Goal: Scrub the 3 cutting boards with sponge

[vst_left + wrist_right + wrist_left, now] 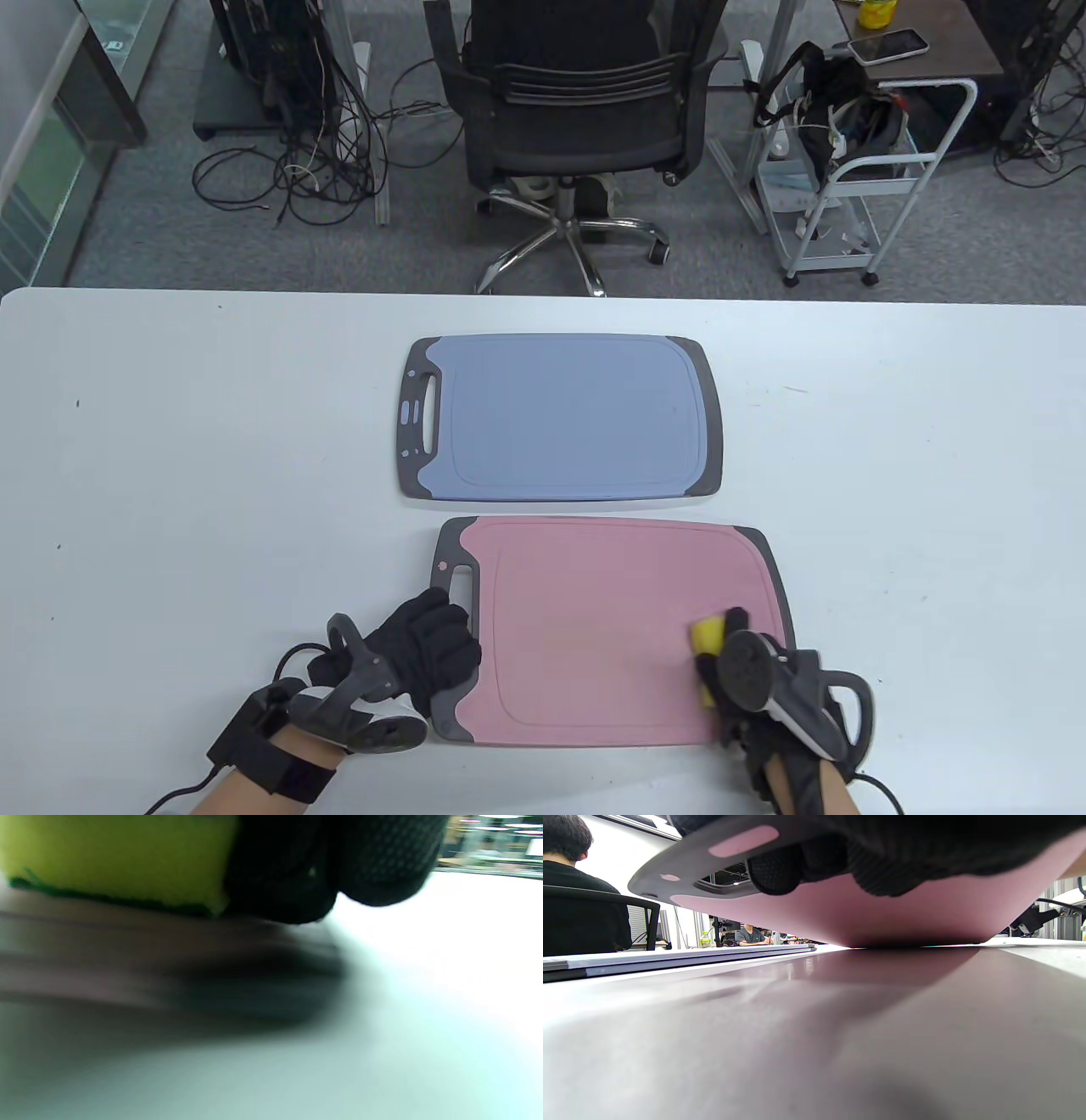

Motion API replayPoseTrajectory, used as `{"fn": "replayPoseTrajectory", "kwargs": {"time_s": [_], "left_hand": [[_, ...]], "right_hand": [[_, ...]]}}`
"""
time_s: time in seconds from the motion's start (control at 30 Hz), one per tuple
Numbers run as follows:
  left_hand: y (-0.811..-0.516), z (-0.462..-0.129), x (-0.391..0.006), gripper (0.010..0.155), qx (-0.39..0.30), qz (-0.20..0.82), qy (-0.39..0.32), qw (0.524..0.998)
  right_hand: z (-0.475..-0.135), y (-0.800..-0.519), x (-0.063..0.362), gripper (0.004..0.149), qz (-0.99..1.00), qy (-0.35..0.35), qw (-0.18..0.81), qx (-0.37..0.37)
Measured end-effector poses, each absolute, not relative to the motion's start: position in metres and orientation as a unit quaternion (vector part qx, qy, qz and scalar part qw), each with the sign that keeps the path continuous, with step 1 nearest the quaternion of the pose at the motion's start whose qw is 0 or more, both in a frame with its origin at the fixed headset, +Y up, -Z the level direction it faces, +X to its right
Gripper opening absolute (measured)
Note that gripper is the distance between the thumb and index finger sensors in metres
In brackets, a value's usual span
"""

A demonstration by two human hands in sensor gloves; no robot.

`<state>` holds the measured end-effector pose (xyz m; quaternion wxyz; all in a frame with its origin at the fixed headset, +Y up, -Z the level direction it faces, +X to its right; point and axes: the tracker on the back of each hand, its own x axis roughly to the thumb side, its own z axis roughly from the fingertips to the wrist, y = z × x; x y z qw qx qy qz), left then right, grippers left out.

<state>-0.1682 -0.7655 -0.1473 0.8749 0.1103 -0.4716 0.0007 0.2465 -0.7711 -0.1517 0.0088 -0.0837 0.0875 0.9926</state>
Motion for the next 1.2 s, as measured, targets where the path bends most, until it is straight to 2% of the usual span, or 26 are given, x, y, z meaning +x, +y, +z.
{"fn": "replayPoseTrajectory", "kwargs": {"time_s": [0.03,0.07,0.13,0.2,0.33,0.4,0.47,0.53,0.63,0.77,0.87,0.93,1.0,1.03,1.1,1.2], "left_hand": [[-0.766,-0.148,-0.168,0.043,0.107,0.004,-0.471,0.876],[-0.766,-0.149,-0.168,0.043,0.103,0.006,-0.471,0.876],[-0.766,-0.151,-0.169,0.043,0.099,0.013,-0.468,0.878],[-0.766,-0.151,-0.169,0.043,0.1,0.013,-0.468,0.878],[-0.766,-0.149,-0.168,0.043,0.106,0.004,-0.469,0.877],[-0.766,-0.149,-0.168,0.043,0.107,0.003,-0.47,0.876],[-0.765,-0.149,-0.168,0.043,0.109,0.002,-0.47,0.876],[-0.765,-0.15,-0.169,0.043,0.107,0.008,-0.47,0.876],[-0.765,-0.149,-0.168,0.043,0.108,0.003,-0.471,0.876],[-0.765,-0.149,-0.166,0.043,0.107,-0.003,-0.47,0.876],[-0.765,-0.148,-0.165,0.043,0.108,-0.008,-0.47,0.876],[-0.765,-0.148,-0.165,0.043,0.108,-0.009,-0.47,0.876],[-0.765,-0.147,-0.165,0.043,0.108,-0.011,-0.47,0.876],[-0.765,-0.147,-0.165,0.043,0.108,-0.011,-0.47,0.876],[-0.765,-0.148,-0.165,0.043,0.105,-0.01,-0.47,0.877],[-0.765,-0.148,-0.165,0.043,0.105,-0.011,-0.47,0.876]], "right_hand": [[-0.151,-0.772,0.261,0.072,0.989,0.101,0.011,-0.111],[-0.151,-0.772,0.263,0.072,0.989,0.101,0.026,-0.106],[-0.156,-0.769,0.243,0.072,0.993,0.091,0.011,-0.077],[-0.161,-0.764,0.2,0.073,0.997,0.082,0.01,0.009],[-0.153,-0.748,0.07,0.073,0.976,0.062,0.008,0.207],[-0.143,-0.741,0.026,0.073,0.959,0.047,-0.018,0.277],[-0.137,-0.738,0.004,0.074,0.949,0.034,-0.02,0.314],[-0.138,-0.738,0.009,0.074,0.951,0.041,-0.037,0.303],[-0.145,-0.745,0.053,0.073,0.97,0.053,-0.004,0.238],[-0.148,-0.757,0.151,0.073,0.992,0.076,-0.021,0.097],[-0.148,-0.77,0.237,0.072,0.995,0.089,-0.003,-0.052],[-0.15,-0.773,0.271,0.072,0.987,0.11,0.016,-0.114],[-0.151,-0.772,0.261,0.072,0.988,0.111,0.036,-0.099],[-0.152,-0.77,0.248,0.072,0.992,0.096,0.006,-0.079],[-0.155,-0.762,0.189,0.072,0.996,0.078,-0.008,0.042],[-0.148,-0.751,0.095,0.074,0.981,0.067,0.026,0.18]]}}
